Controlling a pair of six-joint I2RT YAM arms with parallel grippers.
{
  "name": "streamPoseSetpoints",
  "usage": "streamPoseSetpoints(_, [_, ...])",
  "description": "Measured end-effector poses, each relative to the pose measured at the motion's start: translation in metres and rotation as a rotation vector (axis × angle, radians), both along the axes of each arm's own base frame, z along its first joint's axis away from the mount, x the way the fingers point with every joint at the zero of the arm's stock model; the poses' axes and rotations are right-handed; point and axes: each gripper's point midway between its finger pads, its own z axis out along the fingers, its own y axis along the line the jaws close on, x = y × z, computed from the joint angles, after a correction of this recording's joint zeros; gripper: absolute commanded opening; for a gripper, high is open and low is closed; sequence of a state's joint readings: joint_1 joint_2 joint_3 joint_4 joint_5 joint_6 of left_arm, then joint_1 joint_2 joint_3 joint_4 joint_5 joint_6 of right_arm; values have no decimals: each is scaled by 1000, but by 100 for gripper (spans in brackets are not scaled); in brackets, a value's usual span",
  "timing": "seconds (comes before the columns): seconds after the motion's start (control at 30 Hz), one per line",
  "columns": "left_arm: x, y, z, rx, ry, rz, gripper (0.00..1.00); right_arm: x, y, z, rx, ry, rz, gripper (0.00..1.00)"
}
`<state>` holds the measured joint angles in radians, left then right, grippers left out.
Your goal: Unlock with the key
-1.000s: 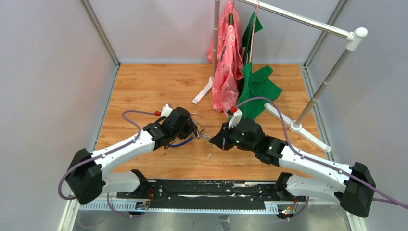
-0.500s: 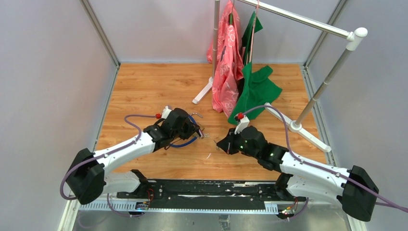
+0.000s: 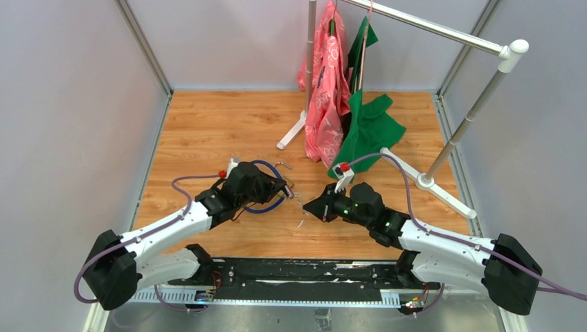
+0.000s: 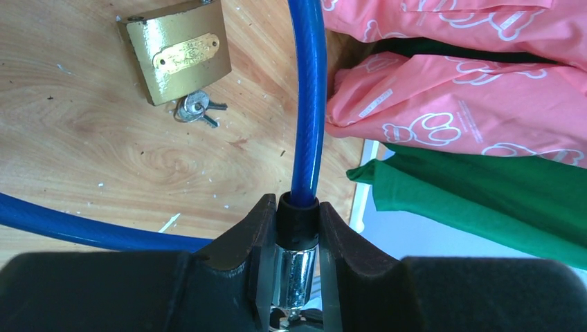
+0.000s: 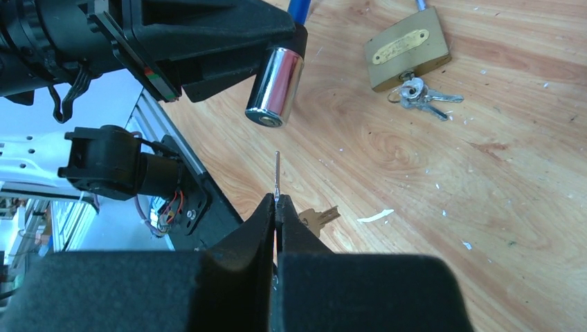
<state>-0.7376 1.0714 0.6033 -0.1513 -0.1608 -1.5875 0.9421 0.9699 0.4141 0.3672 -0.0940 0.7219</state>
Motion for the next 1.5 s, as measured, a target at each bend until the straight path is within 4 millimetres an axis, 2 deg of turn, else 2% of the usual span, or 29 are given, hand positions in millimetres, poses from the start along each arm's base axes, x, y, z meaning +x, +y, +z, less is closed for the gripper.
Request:
streamPoseSetpoints(0.33, [-8, -1, -8, -73, 21, 7, 0, -6, 6, -5, 18, 16, 40, 0])
streamPoseSetpoints(0.8, [-5, -10, 5, -152, 12, 5, 0, -6, 10, 2, 51, 4, 55, 0])
streamPoseSetpoints(1.2, [-5, -11, 3, -144, 12, -1, 0, 5, -1, 10, 61, -1, -45, 0])
streamPoseSetpoints(1.5, [-4, -11, 4, -132, 14, -5, 0, 7, -1, 2, 52, 33, -65, 0])
